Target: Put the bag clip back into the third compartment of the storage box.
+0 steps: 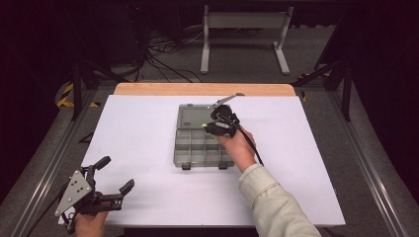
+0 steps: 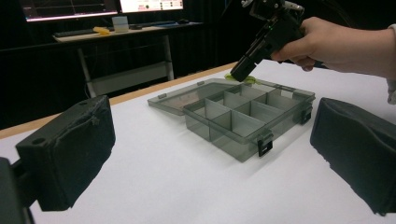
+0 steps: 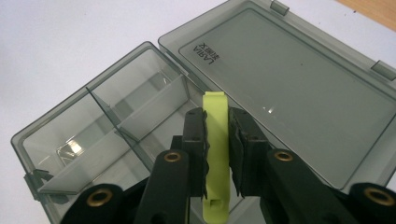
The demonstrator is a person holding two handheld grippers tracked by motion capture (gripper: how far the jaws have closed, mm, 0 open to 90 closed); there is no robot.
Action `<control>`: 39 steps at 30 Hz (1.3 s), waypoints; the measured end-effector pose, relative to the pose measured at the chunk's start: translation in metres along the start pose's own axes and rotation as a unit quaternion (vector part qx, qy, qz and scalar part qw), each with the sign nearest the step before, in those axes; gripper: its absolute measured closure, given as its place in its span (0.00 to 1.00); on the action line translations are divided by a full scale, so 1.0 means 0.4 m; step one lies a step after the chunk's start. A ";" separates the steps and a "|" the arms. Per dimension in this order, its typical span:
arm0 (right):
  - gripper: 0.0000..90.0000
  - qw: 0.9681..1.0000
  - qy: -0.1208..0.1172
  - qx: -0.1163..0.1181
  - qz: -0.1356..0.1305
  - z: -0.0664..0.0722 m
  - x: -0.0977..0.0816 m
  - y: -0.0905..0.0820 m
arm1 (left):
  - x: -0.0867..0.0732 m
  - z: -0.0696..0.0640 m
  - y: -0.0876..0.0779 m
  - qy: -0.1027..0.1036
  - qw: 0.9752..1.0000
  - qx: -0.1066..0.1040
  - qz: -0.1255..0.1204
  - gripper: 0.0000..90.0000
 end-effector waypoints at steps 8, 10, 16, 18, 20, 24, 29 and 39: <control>0.86 1.000 0.015 0.011 0.000 -0.001 -0.008 0.011 | 0.001 -0.001 0.000 -0.001 1.000 -0.001 0.000 0.01; 0.86 1.000 0.017 0.011 0.003 -0.002 -0.014 0.013 | 0.001 -0.001 0.000 0.000 1.000 -0.002 -0.001 0.01; 0.86 1.000 0.020 0.011 0.004 -0.003 -0.021 0.019 | 0.001 -0.002 0.001 0.000 1.000 -0.003 -0.001 0.01; 0.86 1.000 0.022 0.010 0.006 -0.008 -0.026 0.024 | 0.002 -0.002 0.002 0.000 1.000 -0.003 -0.002 0.01; 0.86 1.000 0.026 0.012 0.008 -0.013 -0.029 0.026 | 0.002 -0.002 0.001 0.000 1.000 -0.003 -0.001 0.01; 0.86 0.999 0.033 0.018 0.002 -0.015 -0.030 0.024 | 0.001 -0.003 0.002 -0.001 1.000 -0.005 0.000 0.01; 0.86 0.999 0.037 0.016 0.008 -0.019 -0.037 0.028 | 0.001 -0.003 0.002 -0.001 1.000 -0.005 0.002 0.01; 0.83 0.999 0.040 0.013 0.005 -0.021 -0.037 0.014 | -0.001 -0.003 0.003 -0.001 1.000 -0.006 0.004 0.01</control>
Point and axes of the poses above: each handheld gripper's, and its own axes: y roughly forward along the jaws, x roughly out of its top, z roughly to its left, the point moved 8 cm from there along y, roughly forward along the jaws, and after that the axes turned 8 degrees about y, right-handed, at the moved point
